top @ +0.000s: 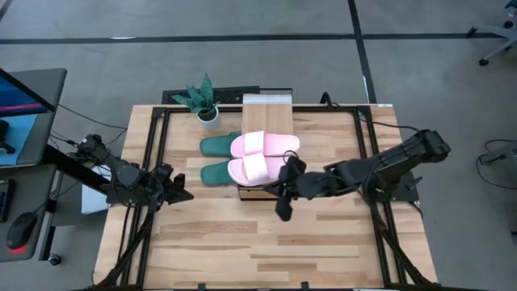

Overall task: Pick and place slides into the shelf
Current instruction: Put the pink slipper on the shelf

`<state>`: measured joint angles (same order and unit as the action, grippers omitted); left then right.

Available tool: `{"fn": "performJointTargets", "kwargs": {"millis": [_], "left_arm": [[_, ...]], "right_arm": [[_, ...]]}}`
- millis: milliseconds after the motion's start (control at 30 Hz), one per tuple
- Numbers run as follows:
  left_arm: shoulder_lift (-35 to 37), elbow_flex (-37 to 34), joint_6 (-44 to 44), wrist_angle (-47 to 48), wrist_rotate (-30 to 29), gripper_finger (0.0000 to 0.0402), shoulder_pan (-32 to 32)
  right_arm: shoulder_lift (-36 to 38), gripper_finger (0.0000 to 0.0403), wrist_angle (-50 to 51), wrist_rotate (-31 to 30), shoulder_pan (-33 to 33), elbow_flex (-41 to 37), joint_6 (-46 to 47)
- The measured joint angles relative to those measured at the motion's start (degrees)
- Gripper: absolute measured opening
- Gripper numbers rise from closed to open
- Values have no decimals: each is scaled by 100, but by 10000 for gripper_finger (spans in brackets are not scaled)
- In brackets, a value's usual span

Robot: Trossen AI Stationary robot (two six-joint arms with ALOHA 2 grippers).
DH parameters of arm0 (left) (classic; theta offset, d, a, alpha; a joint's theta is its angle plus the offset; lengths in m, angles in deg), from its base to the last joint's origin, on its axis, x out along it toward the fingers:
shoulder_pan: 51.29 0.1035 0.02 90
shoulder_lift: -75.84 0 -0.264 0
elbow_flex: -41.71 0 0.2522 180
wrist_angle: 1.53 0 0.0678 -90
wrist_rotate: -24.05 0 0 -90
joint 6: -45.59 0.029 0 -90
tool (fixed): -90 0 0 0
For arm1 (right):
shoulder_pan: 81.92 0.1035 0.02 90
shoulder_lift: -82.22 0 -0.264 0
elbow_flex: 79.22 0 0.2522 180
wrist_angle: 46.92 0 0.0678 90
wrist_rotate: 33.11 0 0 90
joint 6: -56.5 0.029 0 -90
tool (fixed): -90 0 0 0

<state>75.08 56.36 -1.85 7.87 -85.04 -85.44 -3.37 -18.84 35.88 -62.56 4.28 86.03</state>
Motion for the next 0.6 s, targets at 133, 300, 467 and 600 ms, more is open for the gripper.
{"fn": "performJointTargets", "kwargs": {"millis": [133, 300, 467, 600], "left_arm": [[0, 0, 4, 3, 134, 0, 0], [1, 0, 4, 11, 216, 0, 0], [0, 2, 0, 40, 216, 0, 0], [2, 4, 0, 59, 214, 0, 0]], "right_arm": [[-375, 0, 428, 12, 53, 416, 200], [-736, 0, 906, 0, 75, 872, 256], [-1008, 0, 1381, -235, 31, 1240, 257], [-1115, 0, 1703, -504, -1, 1378, 375]]}}
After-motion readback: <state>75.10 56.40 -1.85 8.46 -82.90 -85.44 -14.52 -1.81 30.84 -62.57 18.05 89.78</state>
